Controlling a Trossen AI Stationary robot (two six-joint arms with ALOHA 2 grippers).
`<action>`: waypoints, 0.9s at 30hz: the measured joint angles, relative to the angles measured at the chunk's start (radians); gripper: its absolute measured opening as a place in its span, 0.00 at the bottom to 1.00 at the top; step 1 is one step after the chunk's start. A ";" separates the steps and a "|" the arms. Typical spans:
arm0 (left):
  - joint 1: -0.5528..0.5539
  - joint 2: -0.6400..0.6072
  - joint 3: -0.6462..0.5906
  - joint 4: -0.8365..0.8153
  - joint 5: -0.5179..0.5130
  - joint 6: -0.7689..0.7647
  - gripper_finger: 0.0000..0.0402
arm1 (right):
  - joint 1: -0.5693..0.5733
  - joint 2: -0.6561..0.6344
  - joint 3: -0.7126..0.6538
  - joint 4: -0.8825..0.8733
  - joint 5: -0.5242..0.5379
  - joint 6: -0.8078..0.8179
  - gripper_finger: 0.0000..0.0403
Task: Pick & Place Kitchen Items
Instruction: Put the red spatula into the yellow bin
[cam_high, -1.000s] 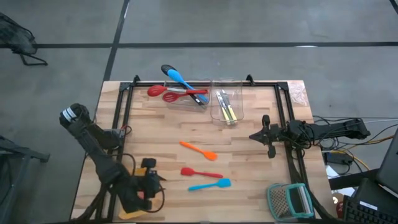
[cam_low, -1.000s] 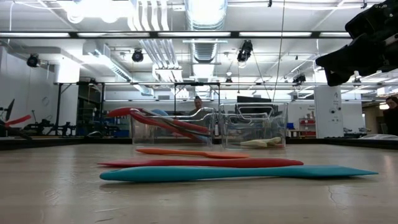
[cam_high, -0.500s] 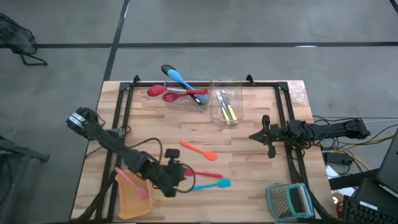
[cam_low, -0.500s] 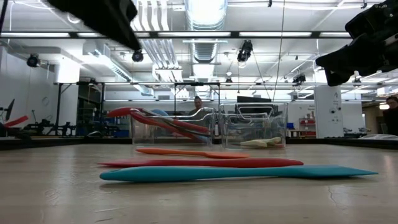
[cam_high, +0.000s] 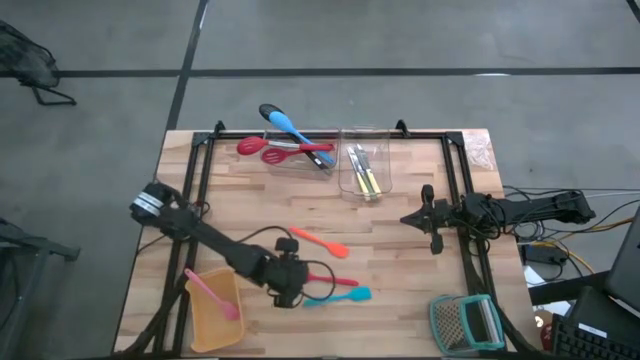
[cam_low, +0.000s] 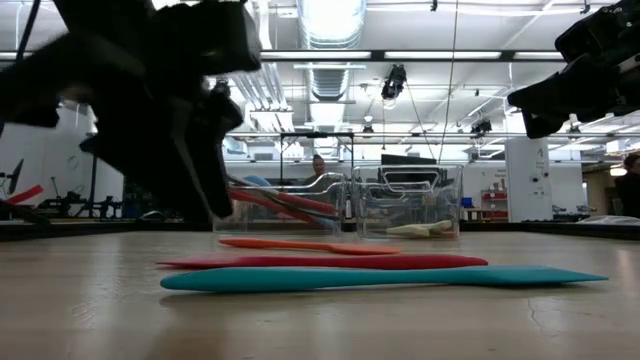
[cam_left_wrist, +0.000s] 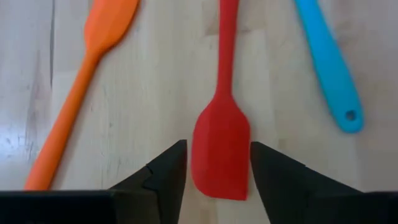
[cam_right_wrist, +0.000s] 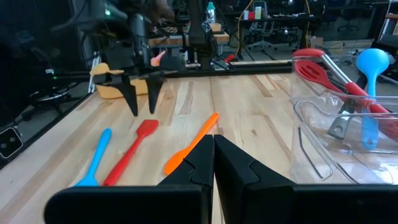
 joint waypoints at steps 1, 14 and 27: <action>0.004 0.008 0.000 0.001 0.002 0.000 0.47 | 0.000 0.000 0.000 0.000 0.000 -0.002 0.02; 0.014 0.082 0.000 0.057 0.064 0.007 0.63 | 0.000 0.000 0.000 0.000 0.000 0.000 0.02; 0.063 0.098 0.002 0.062 0.149 0.026 0.57 | 0.000 0.000 0.000 0.000 0.000 0.000 0.02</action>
